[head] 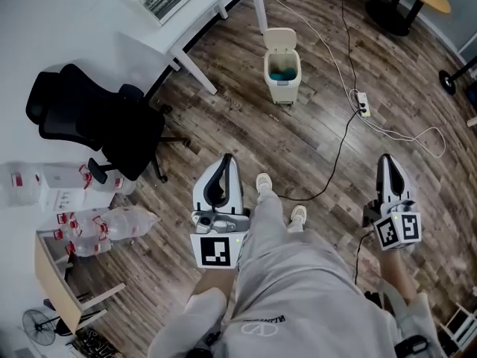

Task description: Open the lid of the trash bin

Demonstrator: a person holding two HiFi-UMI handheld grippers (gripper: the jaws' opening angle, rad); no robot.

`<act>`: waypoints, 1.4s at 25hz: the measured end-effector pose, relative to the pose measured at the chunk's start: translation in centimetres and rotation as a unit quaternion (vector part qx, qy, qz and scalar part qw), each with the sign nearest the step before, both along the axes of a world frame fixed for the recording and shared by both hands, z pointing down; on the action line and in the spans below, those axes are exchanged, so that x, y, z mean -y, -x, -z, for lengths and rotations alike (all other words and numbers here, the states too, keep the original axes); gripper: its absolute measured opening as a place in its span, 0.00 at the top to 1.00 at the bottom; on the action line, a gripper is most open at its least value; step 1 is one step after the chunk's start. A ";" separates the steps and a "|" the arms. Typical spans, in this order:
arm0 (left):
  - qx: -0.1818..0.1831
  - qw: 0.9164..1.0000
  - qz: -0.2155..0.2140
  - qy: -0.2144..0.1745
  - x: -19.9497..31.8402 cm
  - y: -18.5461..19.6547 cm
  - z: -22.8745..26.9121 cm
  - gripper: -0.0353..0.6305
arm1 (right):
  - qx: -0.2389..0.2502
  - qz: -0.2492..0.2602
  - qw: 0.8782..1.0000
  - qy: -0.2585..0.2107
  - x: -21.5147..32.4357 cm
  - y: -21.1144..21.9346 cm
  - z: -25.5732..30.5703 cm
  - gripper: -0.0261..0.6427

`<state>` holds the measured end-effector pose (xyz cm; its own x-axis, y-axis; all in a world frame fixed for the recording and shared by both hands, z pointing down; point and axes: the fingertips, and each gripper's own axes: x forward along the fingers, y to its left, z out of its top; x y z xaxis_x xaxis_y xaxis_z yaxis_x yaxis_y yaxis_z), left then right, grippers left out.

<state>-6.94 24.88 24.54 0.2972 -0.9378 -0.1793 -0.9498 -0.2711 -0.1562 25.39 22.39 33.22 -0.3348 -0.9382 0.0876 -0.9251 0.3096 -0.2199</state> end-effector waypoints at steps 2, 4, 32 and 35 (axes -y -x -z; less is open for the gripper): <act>0.008 1.000 0.010 -0.005 -1.4 0.3 0.2 0.95 | 0.004 0.005 1.000 0.000 -0.8 0.1 -0.2 0.94; 0.011 1.000 0.016 -0.010 -2.4 0.7 0.6 0.95 | 0.007 0.010 1.000 -0.004 -1.3 0.6 -0.1 0.94; -0.019 0.998 -0.035 -0.039 -0.6 5.6 2.4 0.95 | 0.007 -0.080 0.997 -0.004 -4.0 2.8 2.7 0.94; -0.020 0.999 -0.029 -0.010 0.0 6.3 0.9 0.95 | 0.001 -0.077 0.997 -0.007 -4.0 3.4 2.9 0.94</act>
<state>-13.23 24.92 23.65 0.3432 -0.9155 -0.2100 -0.9382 -0.3233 -0.1237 21.95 26.39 30.30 -0.1874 -0.9796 0.0733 -0.9615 0.1676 -0.2180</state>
